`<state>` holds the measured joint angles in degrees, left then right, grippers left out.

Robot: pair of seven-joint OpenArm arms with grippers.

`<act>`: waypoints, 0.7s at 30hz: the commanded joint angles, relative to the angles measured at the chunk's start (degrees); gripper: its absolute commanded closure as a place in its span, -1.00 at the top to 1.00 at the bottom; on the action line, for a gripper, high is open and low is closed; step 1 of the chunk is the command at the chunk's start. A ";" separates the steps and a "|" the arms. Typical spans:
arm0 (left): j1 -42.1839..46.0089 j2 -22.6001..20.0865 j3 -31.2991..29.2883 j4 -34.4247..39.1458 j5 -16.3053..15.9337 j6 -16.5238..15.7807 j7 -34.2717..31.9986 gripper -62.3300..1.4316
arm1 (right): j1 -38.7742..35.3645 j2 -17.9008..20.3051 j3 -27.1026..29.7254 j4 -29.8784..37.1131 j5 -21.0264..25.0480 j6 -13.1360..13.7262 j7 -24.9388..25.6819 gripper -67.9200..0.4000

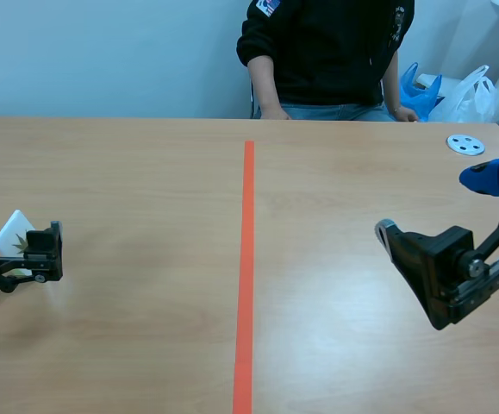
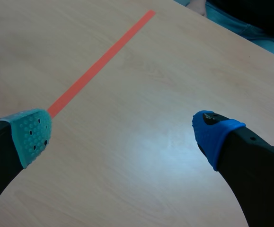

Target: Sort the leaf by its shape. The table is split by an orange tape line. A compound leaf with several leaflets goes to the left side, a simple leaf with one blade goes to the right side. Return to the home posture when a red brick is placed on the table.

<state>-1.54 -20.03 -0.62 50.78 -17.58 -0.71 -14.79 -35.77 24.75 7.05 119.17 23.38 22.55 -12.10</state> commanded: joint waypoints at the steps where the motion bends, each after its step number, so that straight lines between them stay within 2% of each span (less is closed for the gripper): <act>1: 0.83 -0.90 -0.24 4.76 0.00 -0.09 -0.61 1.00 | 0.55 0.35 0.59 0.28 0.20 -0.15 0.85 0.82; 5: 5.42 -3.06 -0.26 14.51 0.00 -0.35 -0.57 1.00 | 0.57 0.35 0.59 0.28 0.20 -0.15 0.85 0.82; 10: 13.40 -5.81 -0.26 30.25 -0.02 -0.85 -0.63 1.00 | 0.59 0.35 0.59 0.28 0.20 -0.15 0.85 0.82; 16: 22.67 -7.48 -0.26 46.84 -0.02 -4.09 -0.79 1.00 | 0.57 0.35 0.59 0.28 0.20 -0.15 0.85 0.82; 21: 27.78 -7.65 -0.26 54.01 -0.02 -8.13 -0.79 1.00 | 0.57 0.35 0.59 0.28 0.20 -0.15 1.11 0.82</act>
<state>26.30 -27.35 -0.62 105.75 -17.39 -8.40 -14.85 -35.77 24.75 7.05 119.17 23.38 22.55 -12.05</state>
